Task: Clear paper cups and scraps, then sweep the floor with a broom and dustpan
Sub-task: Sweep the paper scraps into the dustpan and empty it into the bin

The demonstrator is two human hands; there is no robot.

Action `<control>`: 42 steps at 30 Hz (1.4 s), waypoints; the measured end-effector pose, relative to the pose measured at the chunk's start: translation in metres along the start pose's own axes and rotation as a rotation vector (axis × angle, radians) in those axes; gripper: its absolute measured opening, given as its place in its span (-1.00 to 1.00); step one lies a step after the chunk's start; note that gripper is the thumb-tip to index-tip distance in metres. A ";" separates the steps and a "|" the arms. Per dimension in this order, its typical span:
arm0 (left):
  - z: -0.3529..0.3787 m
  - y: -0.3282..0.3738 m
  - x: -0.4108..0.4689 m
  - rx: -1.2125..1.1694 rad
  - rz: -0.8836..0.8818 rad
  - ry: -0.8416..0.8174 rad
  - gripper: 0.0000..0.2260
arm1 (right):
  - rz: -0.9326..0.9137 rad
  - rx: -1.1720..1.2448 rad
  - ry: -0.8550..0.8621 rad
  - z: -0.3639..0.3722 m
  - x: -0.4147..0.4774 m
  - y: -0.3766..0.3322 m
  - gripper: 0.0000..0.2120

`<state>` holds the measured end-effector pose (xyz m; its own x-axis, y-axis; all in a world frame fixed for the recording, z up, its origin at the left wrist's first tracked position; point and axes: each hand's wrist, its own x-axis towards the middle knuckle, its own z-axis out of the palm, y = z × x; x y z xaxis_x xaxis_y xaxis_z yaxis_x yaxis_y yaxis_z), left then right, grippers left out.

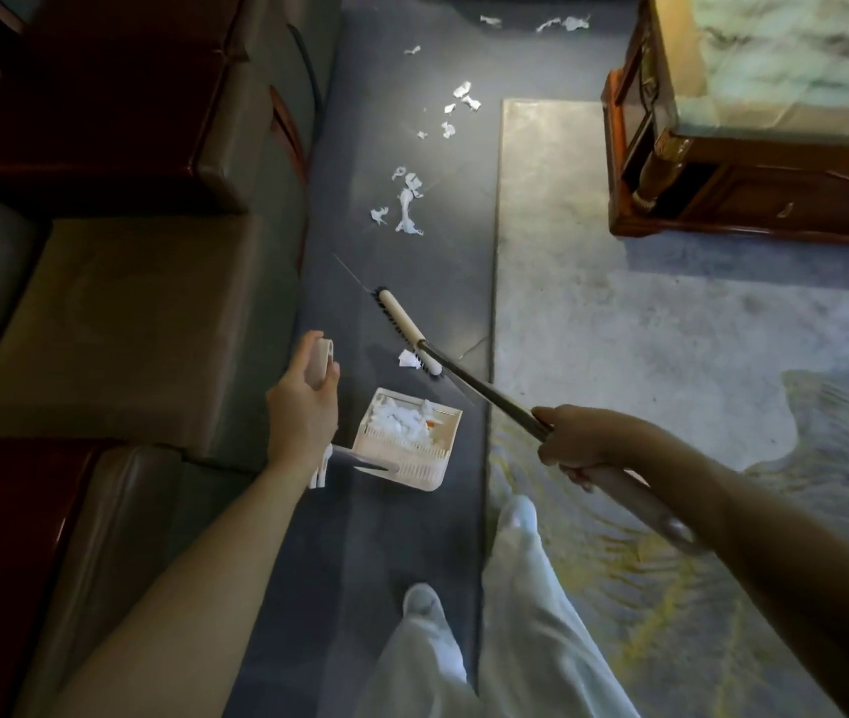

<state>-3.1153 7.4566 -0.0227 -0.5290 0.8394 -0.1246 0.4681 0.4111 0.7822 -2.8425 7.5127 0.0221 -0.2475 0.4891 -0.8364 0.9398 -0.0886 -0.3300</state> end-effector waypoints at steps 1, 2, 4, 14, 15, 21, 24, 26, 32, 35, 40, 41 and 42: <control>0.004 0.003 0.013 -0.008 -0.025 0.006 -0.65 | -0.006 -0.018 0.002 -0.015 0.013 -0.005 -0.63; 0.009 0.006 0.025 -0.013 -0.047 0.016 -0.66 | -0.013 -0.034 -0.002 -0.030 0.027 -0.009 -0.67; 0.021 0.016 0.053 -0.019 -0.074 0.050 -0.66 | -0.029 -0.070 0.006 -0.062 0.057 -0.019 -0.82; 0.074 0.058 0.172 0.041 -0.171 0.141 -0.66 | -0.034 -0.304 -0.047 -0.187 0.214 -0.049 -0.52; 0.079 0.064 0.180 0.045 -0.167 0.155 -0.66 | -0.036 -0.310 -0.107 -0.193 0.217 -0.047 -0.52; 0.096 0.092 0.226 0.043 -0.164 0.163 -0.68 | -0.038 -0.286 -0.405 -0.269 0.202 -0.032 -0.68; 0.097 0.104 0.248 0.037 -0.143 0.176 -0.68 | -0.039 -0.275 -0.394 -0.304 0.199 -0.033 -0.57; 0.099 0.113 0.266 0.052 -0.124 0.199 -0.68 | -0.060 -0.291 -0.342 -0.320 0.205 -0.038 -0.50; 0.111 0.137 0.349 0.002 -0.120 0.244 -0.69 | -0.061 -0.266 -0.217 -0.378 0.257 -0.065 -0.46; 0.117 0.144 0.392 -0.029 -0.095 0.256 -0.70 | -0.060 -0.342 -0.134 -0.411 0.284 -0.084 -0.50; 0.124 0.149 0.455 -0.019 -0.095 0.252 -0.69 | -0.063 -0.354 -0.036 -0.462 0.325 -0.114 -0.33; 0.125 0.150 0.462 -0.016 -0.110 0.258 -0.69 | -0.070 -0.359 -0.042 -0.472 0.329 -0.120 -0.32; 0.124 0.151 0.466 -0.011 -0.115 0.267 -0.68 | -0.072 -0.357 -0.044 -0.479 0.332 -0.124 -0.31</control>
<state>-3.2033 7.9538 -0.0379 -0.7465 0.6636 -0.0493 0.3872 0.4933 0.7789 -2.9286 8.1015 -0.0053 -0.3189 0.4450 -0.8368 0.9406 0.2568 -0.2219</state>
